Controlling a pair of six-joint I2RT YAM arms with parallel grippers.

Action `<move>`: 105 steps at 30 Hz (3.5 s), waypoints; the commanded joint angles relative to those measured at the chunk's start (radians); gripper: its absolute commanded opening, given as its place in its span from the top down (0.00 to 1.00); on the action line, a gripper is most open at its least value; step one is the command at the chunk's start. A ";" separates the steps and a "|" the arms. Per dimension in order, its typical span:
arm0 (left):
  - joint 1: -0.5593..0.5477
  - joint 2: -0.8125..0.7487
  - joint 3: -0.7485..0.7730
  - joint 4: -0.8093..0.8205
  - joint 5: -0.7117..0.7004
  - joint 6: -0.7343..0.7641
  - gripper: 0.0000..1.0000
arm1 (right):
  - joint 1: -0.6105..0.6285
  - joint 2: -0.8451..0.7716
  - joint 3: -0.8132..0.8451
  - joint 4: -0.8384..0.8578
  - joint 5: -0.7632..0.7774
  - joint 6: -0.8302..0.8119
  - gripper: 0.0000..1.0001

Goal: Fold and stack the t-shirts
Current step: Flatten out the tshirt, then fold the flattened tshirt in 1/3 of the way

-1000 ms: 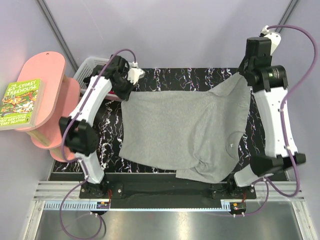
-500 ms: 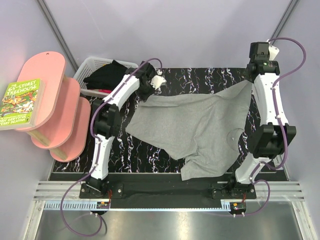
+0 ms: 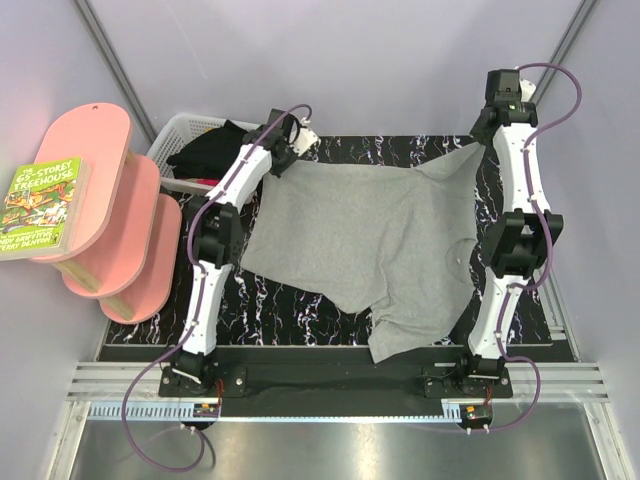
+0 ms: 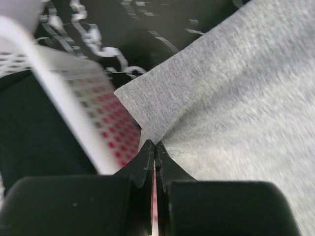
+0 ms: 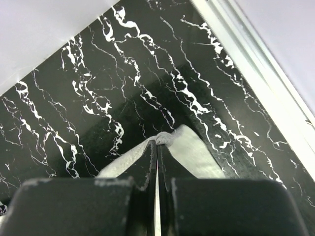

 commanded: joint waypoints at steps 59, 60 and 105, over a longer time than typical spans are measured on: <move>0.044 -0.328 -0.511 0.375 -0.068 -0.002 1.00 | 0.095 -0.784 -0.848 -0.048 -0.152 0.083 1.00; 0.044 -0.339 -0.537 0.379 -0.068 -0.001 1.00 | 0.096 -0.790 -0.854 -0.052 -0.155 0.086 1.00; -0.105 -0.341 -0.580 0.300 0.064 -0.047 0.23 | 0.110 -0.314 -0.842 0.093 -0.146 0.161 0.81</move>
